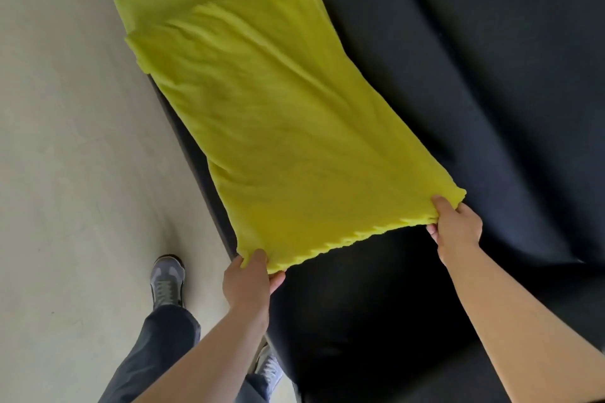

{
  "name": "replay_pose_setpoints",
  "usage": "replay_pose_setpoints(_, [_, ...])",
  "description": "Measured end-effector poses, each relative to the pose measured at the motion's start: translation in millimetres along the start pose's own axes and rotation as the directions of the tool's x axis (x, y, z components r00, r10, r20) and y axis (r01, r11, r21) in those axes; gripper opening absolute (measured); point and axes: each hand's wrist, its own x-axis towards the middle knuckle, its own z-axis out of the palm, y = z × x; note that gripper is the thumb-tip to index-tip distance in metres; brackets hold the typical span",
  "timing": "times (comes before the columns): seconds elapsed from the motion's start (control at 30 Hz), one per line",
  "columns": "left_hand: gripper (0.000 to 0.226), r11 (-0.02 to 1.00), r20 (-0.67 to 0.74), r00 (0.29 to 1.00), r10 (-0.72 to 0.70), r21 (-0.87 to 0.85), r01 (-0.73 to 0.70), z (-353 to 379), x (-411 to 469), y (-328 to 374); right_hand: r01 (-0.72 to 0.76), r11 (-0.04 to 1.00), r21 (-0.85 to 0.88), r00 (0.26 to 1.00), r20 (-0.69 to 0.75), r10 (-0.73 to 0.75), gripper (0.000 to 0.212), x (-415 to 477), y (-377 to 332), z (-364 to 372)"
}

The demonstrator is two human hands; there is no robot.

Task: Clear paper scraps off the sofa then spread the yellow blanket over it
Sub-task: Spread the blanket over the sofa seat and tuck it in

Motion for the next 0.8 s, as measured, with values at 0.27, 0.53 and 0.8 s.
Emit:
replay_pose_setpoints(0.27, [0.016,0.979,0.033,0.999,0.012,0.203,-0.018,-2,-50,-86,-0.010,0.993,-0.122,0.999,-0.044,0.005,0.014,8,48,-93])
replay_pose_setpoints(0.53, [0.023,0.906,0.024,0.998,0.058,0.418,-0.063,-11,-53,-124,0.014,0.977,-0.213,0.997,-0.066,-0.029,0.017,14,80,-119])
replay_pose_setpoints(0.8, [0.035,0.756,0.054,0.960,0.275,0.604,-0.251,-9,-53,-151,0.073,0.952,-0.297,0.995,-0.049,-0.092,0.027,20,81,-114])
